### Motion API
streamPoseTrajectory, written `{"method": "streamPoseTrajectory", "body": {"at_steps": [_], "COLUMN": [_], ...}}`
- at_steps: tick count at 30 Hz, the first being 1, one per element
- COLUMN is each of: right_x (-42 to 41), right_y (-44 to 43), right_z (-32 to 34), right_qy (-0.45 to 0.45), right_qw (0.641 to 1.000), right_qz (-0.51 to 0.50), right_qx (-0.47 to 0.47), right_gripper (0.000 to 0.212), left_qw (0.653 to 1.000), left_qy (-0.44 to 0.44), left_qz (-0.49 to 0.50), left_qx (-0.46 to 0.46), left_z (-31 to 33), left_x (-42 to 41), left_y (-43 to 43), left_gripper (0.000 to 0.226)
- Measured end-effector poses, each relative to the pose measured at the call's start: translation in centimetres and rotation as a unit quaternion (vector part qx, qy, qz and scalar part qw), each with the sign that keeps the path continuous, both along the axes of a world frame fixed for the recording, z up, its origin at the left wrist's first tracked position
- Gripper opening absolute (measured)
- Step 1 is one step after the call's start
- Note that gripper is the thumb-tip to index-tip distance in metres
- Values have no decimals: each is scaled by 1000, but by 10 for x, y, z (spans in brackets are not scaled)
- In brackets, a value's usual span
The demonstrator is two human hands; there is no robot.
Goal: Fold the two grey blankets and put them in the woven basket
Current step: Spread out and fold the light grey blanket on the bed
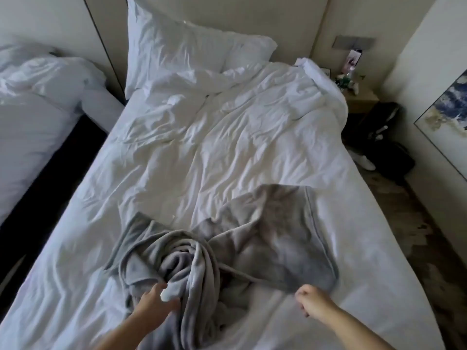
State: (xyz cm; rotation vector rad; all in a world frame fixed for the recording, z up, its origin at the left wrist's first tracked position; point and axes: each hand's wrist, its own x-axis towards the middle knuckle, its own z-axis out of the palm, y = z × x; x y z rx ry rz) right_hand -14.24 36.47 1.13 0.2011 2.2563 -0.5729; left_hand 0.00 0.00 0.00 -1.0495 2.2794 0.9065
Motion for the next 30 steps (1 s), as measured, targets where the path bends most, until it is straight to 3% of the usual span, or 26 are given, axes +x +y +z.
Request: {"method": "streamPoseTrajectory", "body": {"at_steps": [2,3,6,9,11,13,15,19,21,23,25,27,29,30], "right_x": [-12,-19,-29,-25,-21,-19,-15,-29,-77,-146,-201,-228,-221,-212], "right_y": [-26,-38,-66,-82,-90,-93,-95,-113,-129,-138,-136,-120,-97,-86], "right_z": [-19,-29,-58,-97,-116,-124,-122,-55,15,121,259,400,509,544], "right_qy": [-11,-21,-4,-19,2,56,38,20,98,247,424,552,614,643], "right_qw": [999,998,984,978,967,947,949,976,980,966,896,765,649,607], "right_qz": [34,62,178,209,247,292,273,196,162,76,-82,-229,-281,-273], "right_qx": [-25,-24,8,9,60,124,154,89,52,3,-104,-241,-352,-378], "right_gripper": [8,13,65,87,86,71,56,17,18,28,37,36,23,20], "left_qw": [999,999,993,986,989,992,994,1000,996,977,928,835,751,741], "left_qy": [28,15,-80,-147,-134,-115,-97,-23,77,207,363,533,641,654], "left_qz": [8,-5,-24,-50,-47,-47,-42,-16,-36,-18,47,122,155,154], "left_qx": [28,45,87,67,46,-1,-29,-1,-13,-41,-73,-53,-6,3], "left_z": [-15,-22,-51,-81,-90,-89,-80,-25,34,130,245,360,447,473], "left_x": [-22,-32,-48,-46,-47,-47,-41,-55,-103,-162,-211,-232,-229,-226], "left_y": [6,9,27,45,54,53,47,14,-16,-43,-68,-88,-101,-104], "left_gripper": [62,64,87,99,76,46,33,29,26,16,17,20,13,13]}}
